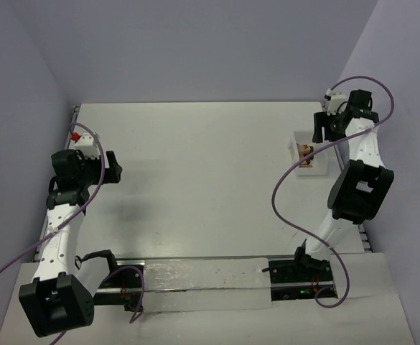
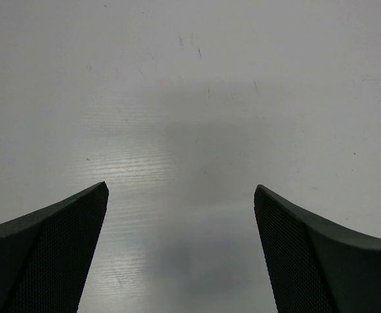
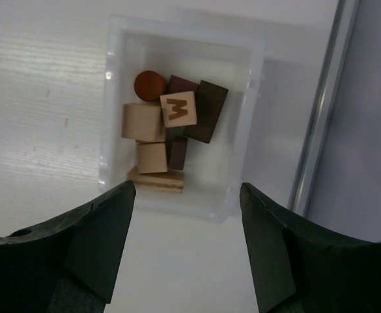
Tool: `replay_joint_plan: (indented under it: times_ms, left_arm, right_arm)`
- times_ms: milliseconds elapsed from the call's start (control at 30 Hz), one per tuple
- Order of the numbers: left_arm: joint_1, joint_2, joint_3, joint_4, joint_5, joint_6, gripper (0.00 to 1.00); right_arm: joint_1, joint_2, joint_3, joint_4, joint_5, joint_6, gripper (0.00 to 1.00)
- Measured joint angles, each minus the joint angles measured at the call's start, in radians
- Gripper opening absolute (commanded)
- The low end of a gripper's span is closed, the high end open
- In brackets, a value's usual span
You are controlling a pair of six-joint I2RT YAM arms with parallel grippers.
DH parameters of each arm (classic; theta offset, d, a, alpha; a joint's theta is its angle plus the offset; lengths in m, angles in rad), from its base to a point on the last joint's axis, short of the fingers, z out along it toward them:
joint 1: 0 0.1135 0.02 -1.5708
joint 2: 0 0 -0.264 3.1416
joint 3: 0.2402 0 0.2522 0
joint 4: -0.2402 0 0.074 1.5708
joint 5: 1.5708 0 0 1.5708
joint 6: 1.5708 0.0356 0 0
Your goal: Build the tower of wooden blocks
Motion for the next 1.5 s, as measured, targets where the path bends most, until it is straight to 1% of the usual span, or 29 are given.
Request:
replay_joint_plan:
  times_ms: [267, 533, 767, 1000, 1300, 1367, 1467, 1500]
  left_arm:
    - [0.000, 0.000, 0.000, -0.005, 0.018, 0.003, 0.99]
    - [0.000, 0.002, 0.000, -0.006, 0.026, 0.003, 0.99]
    - [0.000, 0.016, 0.000, -0.006, 0.026, 0.003, 0.99]
    - [0.000, 0.032, 0.002, -0.008, 0.026, 0.003, 0.99]
    - [0.000, 0.040, 0.002, -0.008, 0.026, 0.003, 0.99]
    - [0.000, 0.043, 0.002, -0.008, 0.026, 0.003, 0.99]
    - [0.000, 0.047, 0.002, -0.008, 0.026, 0.003, 0.99]
    - [0.000, 0.048, 0.002, -0.008, 0.026, 0.003, 0.99]
  right_arm:
    - [-0.062, 0.154, 0.168, -0.120, -0.005, -0.109, 0.72]
    - [-0.072, 0.249, 0.220, -0.154, 0.027, -0.161, 0.70]
    - [-0.072, 0.315, 0.232, -0.160, 0.038, -0.168, 0.62]
    - [-0.072, 0.364, 0.232, -0.139, 0.038, -0.167, 0.57]
    - [-0.072, 0.381, 0.230, -0.109, 0.016, -0.158, 0.44]
    - [-0.072, 0.382, 0.227, -0.103, 0.008, -0.154, 0.43]
    - [-0.072, 0.382, 0.219, -0.092, -0.012, -0.144, 0.38]
    - [-0.071, 0.382, 0.211, -0.084, -0.016, -0.142, 0.34]
